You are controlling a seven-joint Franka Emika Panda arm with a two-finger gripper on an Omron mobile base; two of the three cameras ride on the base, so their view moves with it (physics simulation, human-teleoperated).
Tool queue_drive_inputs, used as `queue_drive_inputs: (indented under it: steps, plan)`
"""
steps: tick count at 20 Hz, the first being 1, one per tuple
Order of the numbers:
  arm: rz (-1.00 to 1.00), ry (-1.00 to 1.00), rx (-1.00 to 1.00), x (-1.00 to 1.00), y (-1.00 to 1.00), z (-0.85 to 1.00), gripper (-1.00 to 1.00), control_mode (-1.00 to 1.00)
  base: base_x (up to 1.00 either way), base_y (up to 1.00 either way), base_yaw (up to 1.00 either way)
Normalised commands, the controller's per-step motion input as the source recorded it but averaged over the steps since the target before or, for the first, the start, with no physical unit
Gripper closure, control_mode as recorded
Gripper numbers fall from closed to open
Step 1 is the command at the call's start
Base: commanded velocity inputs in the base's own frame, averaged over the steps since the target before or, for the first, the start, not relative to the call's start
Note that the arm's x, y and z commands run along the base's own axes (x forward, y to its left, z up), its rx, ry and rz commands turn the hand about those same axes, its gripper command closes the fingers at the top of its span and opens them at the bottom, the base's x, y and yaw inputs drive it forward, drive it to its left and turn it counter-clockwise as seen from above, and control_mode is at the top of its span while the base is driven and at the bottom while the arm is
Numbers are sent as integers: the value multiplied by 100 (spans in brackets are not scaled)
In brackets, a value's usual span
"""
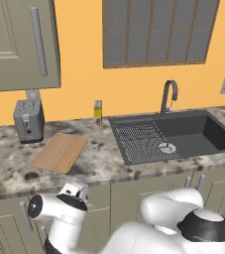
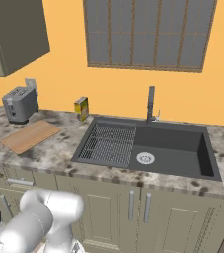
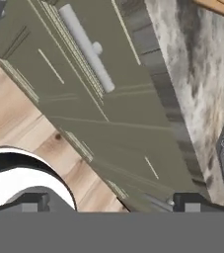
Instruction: Open the drawer on the left and place the cutting tools on the cutting board.
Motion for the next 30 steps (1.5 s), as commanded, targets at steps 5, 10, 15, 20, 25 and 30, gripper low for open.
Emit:
queue_drive_inputs:
  steps: [5, 10, 15, 20, 25, 30]
  plan:
    - [24, -12, -18, 7, 28, -54, -100, -100, 0, 0, 0]
    - [22, -29, 0, 29, 0, -20, -100, -100, 0, 0, 0]
    - [17, -29, 2, 24, -5, -7, -100, -100, 0, 0, 0]
    - [13, -9, 4, 16, -15, -2, -100, -100, 0, 0, 0]
    - [8, 0, 0, 12, -8, -8, -100, -100, 0, 0, 0]
    - [9, 0, 0, 15, -7, -20, -100, -100, 0, 0, 0]
